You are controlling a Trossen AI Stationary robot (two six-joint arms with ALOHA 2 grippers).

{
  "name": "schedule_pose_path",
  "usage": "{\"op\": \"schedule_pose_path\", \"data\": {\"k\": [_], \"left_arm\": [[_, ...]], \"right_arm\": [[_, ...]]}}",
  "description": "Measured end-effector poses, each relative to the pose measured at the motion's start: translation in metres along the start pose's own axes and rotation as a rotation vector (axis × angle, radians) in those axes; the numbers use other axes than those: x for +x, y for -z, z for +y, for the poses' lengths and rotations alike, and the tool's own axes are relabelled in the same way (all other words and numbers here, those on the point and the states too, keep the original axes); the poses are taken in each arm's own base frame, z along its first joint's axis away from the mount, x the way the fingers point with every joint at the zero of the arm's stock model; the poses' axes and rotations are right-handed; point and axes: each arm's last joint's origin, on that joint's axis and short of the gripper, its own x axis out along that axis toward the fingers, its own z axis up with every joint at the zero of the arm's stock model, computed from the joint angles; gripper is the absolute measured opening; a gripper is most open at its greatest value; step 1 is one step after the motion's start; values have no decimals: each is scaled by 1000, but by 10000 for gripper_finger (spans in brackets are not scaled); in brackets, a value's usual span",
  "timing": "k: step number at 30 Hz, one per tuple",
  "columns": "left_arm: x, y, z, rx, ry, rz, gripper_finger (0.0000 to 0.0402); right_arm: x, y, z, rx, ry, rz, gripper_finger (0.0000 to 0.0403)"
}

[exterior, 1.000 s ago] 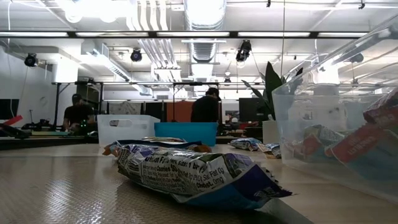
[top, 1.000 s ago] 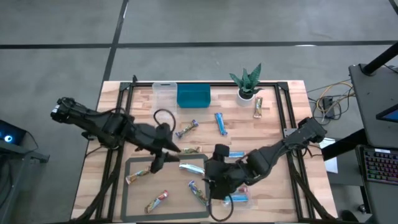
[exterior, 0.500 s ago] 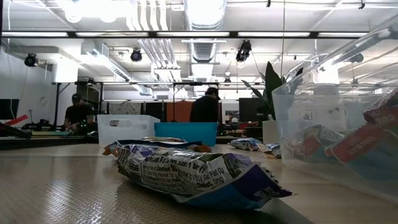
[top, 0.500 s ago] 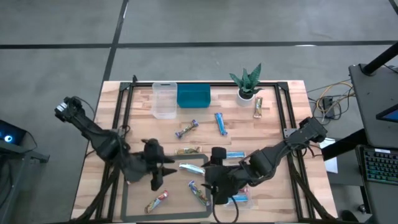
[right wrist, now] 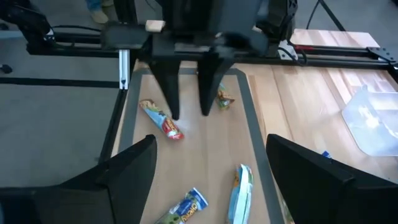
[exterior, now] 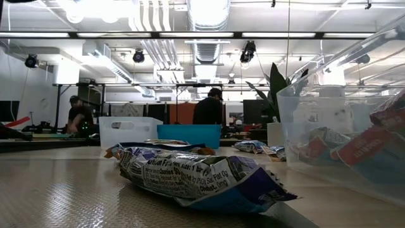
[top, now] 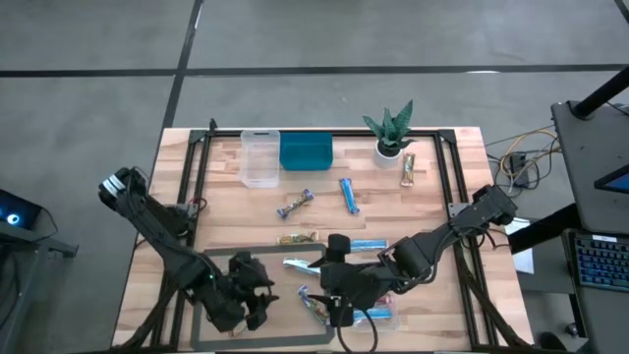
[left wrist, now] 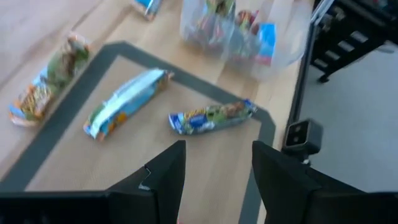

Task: Pick and place Granola Bars by type
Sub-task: Put the red granola bar into the bottom transparent bin

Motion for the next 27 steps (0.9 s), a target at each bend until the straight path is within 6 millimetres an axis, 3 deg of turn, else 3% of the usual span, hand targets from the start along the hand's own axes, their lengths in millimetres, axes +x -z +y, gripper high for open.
{"op": "schedule_pose_path", "data": {"k": [15, 27], "left_arm": [[33, 66, -4, -65, -178, 224, 169], [42, 99, -5, -75, -234, 248, 222]], "right_arm": [[0, -3, 1, -11, -8, -25, 292], [0, -3, 1, -14, -9, -31, 292]]}}
